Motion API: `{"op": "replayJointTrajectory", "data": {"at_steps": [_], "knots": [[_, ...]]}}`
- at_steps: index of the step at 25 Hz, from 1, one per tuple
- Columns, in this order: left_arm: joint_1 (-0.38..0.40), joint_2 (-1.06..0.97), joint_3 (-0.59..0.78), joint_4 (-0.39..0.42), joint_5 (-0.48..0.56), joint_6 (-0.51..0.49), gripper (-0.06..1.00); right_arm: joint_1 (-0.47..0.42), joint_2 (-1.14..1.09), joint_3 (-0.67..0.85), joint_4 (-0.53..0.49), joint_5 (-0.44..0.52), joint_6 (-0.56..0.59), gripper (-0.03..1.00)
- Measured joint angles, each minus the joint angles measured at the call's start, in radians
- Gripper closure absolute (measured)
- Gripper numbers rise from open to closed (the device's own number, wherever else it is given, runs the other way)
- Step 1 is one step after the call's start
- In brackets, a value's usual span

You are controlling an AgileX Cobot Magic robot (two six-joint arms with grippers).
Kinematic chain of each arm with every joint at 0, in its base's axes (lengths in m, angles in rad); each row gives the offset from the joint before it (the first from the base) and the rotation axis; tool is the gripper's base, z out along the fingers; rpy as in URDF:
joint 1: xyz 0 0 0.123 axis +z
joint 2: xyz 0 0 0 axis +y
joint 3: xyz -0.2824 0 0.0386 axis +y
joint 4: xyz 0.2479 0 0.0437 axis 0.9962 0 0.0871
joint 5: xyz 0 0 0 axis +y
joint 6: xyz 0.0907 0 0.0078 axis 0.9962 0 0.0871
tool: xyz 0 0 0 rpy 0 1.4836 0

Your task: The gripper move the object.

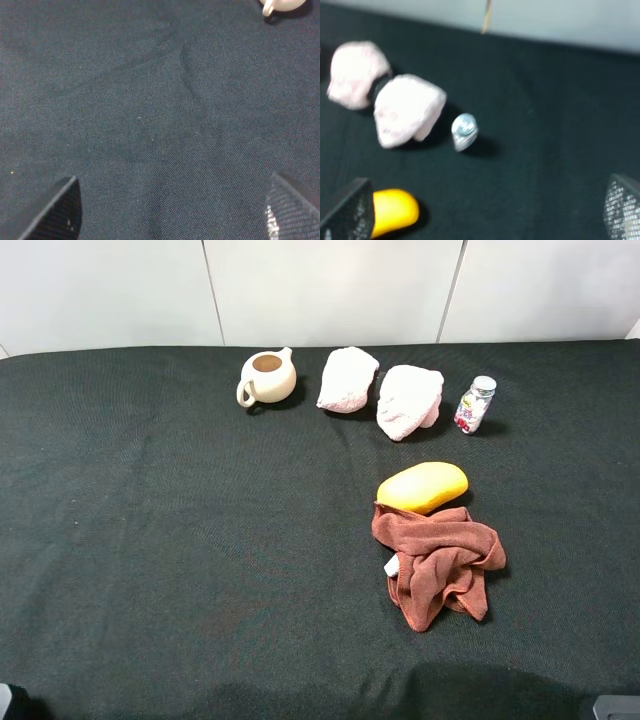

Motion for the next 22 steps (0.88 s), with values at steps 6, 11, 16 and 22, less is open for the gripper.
{"op": "replayJointTrajectory", "data": {"at_steps": [6, 11, 16, 22], "knots": [[0.0, 0.0, 0.0, 0.0, 0.0, 0.0, 0.21, 0.0, -0.257, 0.111, -0.111, 0.002, 0.079, 0.27], [0.0, 0.0, 0.0, 0.0, 0.0, 0.0, 0.21, 0.0, -0.468, 0.225, -0.131, 0.002, 0.091, 0.27], [0.0, 0.0, 0.0, 0.0, 0.0, 0.0, 0.21, 0.0, -0.664, 0.37, -0.131, 0.003, 0.105, 0.27], [0.0, 0.0, 0.0, 0.0, 0.0, 0.0, 0.21, 0.0, -0.842, 0.557, -0.091, 0.005, 0.105, 0.27]]}}
